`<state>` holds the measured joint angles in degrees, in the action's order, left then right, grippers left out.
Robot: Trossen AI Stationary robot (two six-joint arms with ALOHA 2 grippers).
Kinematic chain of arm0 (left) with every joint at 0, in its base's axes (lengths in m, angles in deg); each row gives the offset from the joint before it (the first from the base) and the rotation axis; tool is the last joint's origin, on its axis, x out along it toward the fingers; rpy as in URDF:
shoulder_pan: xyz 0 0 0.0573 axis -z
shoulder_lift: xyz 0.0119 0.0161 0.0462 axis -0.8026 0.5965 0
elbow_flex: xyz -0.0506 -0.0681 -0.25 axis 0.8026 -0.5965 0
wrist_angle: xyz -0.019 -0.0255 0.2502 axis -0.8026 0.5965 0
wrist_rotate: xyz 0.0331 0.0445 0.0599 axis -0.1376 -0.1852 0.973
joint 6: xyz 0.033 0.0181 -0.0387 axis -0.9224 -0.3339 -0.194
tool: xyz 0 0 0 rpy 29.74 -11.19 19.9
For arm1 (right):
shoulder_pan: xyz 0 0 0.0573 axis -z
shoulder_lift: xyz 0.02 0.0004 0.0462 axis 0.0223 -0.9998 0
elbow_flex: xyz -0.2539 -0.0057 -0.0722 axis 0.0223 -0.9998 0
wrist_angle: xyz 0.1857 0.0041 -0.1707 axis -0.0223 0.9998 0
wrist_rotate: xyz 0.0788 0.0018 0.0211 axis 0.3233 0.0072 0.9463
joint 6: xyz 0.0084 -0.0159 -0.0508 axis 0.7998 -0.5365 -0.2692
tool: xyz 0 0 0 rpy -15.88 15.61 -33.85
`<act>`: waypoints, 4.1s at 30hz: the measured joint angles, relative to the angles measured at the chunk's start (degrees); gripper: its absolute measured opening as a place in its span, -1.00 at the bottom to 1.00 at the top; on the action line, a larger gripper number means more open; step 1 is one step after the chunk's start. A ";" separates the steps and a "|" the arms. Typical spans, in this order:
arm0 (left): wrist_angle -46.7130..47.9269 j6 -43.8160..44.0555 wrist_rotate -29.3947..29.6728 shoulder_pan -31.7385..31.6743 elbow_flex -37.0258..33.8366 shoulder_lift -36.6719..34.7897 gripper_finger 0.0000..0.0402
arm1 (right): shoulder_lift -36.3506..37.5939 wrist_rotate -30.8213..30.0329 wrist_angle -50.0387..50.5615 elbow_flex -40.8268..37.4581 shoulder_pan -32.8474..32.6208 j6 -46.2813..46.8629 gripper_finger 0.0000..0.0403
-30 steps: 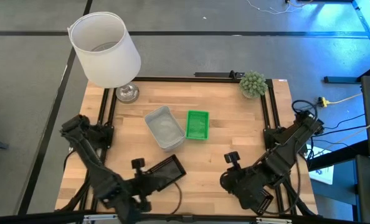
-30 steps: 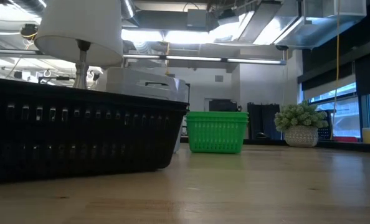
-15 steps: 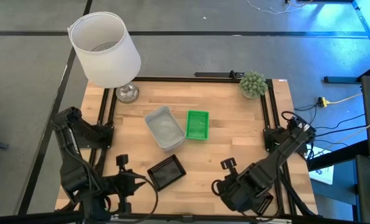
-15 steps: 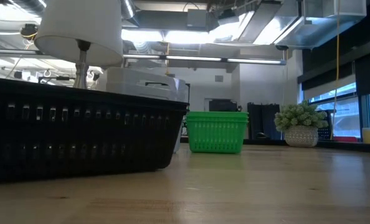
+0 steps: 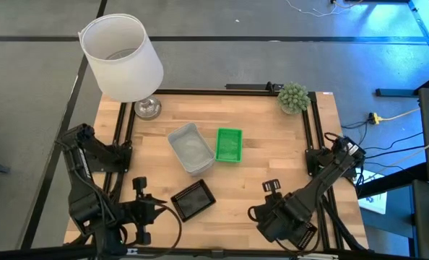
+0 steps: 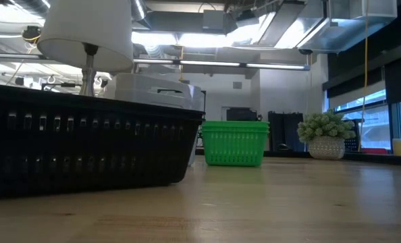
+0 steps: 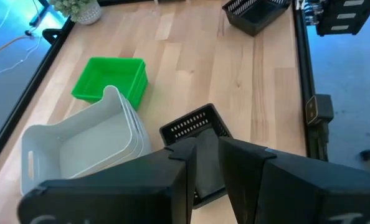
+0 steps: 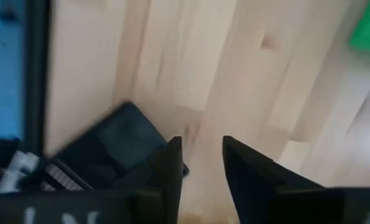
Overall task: Stack baskets by color
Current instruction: Stack the right black bin into the left black bin
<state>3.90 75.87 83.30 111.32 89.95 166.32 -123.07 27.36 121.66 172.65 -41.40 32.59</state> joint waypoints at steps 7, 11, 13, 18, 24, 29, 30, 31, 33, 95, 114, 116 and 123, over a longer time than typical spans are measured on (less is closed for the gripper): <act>0.18 0.03 -0.14 0.00 0.00 0.00 -0.71 | -0.05 0.45 -5.23 -14.67 -1.55 -6.74 -0.41; 0.16 0.10 -1.29 0.00 0.00 0.00 -0.71 | -0.08 2.52 -11.34 -21.42 -1.53 -7.18 -0.41; 0.15 0.16 -1.87 -0.02 0.00 0.02 -0.71 | -0.06 5.04 -13.93 -23.47 -1.53 -8.36 -0.41; 0.13 0.43 -1.92 -0.04 0.00 0.02 -0.71 | -0.06 6.93 -14.07 -24.64 -1.51 -10.72 -0.41; 0.13 1.50 -1.97 -0.04 0.00 0.02 -0.71 | -0.04 6.07 -13.15 -22.34 -1.31 -14.21 -0.41; 0.13 1.60 -1.97 -0.04 0.00 0.02 -0.71 | -0.04 6.17 -12.86 -18.41 -1.22 -12.62 -0.41; 0.11 1.60 -1.97 -0.04 0.00 0.02 -0.71 | -0.04 6.60 -12.89 -17.60 -1.23 -12.00 -0.41; 0.13 1.60 -1.97 -0.04 0.00 0.02 -0.71 | -0.04 7.15 -12.90 -16.98 -1.24 -11.20 -0.41; 0.11 1.60 -1.97 -0.04 0.00 0.02 -0.71 | -0.02 7.92 -13.00 -16.33 -1.44 -9.95 -0.41; 6.23 4.78 -5.48 3.81 0.00 0.07 -0.71 | -0.06 -11.94 -28.41 -11.09 8.18 15.15 -0.99; 14.14 7.50 -3.24 8.59 0.00 0.07 -0.71 | -2.43 -33.87 -52.68 -0.73 12.13 32.96 -1.00; 14.85 7.48 -2.83 8.59 0.00 0.07 -0.71 | -3.14 -33.73 -55.08 -0.73 12.31 33.27 -1.00; 15.59 6.36 -2.85 8.59 0.00 0.07 -0.71 | -8.51 -34.00 -59.63 -0.75 13.21 35.48 -1.00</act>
<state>19.48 82.23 80.45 119.91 89.95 166.39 -131.58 -6.63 62.03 171.90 -28.19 68.07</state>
